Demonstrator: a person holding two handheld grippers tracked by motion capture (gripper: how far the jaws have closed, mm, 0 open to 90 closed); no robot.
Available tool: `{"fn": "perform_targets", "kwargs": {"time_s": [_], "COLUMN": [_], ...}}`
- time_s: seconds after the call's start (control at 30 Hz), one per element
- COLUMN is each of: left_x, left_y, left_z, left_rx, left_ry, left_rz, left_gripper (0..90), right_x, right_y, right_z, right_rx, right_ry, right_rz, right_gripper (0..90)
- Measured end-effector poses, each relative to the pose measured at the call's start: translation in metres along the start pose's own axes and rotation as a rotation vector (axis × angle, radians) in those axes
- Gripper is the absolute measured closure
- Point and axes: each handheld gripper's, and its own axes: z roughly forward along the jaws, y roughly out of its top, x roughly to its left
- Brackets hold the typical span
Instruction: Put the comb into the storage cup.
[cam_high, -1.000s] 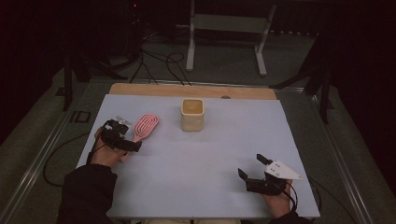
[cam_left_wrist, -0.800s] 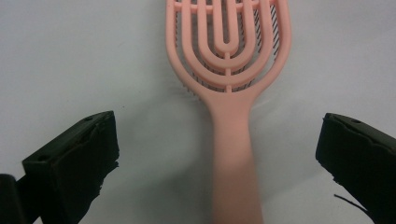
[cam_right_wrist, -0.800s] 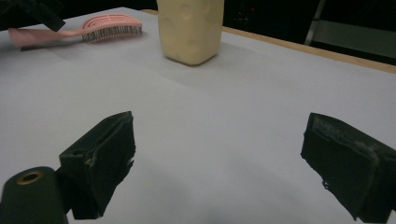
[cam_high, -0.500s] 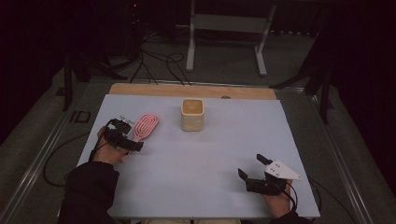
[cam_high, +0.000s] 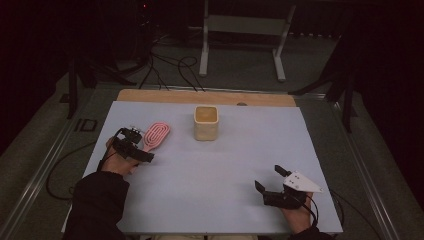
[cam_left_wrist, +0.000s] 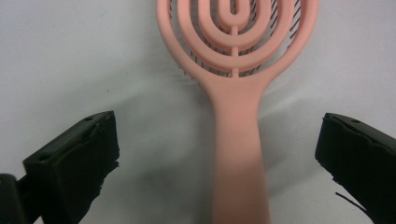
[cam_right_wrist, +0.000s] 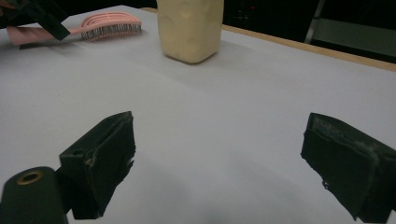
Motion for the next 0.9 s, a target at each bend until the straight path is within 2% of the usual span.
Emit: {"fn": "perform_targets", "kwargs": {"time_s": [0.2,0.57,0.77,0.9], "left_x": [0.001,0.001,0.002,0.002], "left_y": [0.002,0.011,0.016,0.02], "left_z": [0.004,0.009,0.009,0.01], "left_rx": [0.031,0.094,0.115,0.134], "left_ry": [0.0,-0.002,-0.051,-0.059], "left_rz": [-0.016,0.003,-0.007,0.007], "left_gripper": [7.8,29.2,42.3,46.7], "right_x": [0.0,0.0,0.0,0.0], "right_y": [0.0,0.0,0.0,0.0], "right_z": [0.0,0.001,0.001,0.001], "right_rx": [0.002,0.006,0.008,0.009], "right_ry": [0.001,-0.002,-0.002,-0.002], "right_rz": [-0.003,-0.003,-0.004,-0.004], "right_gripper": [9.6,9.6,9.6,9.6]}}
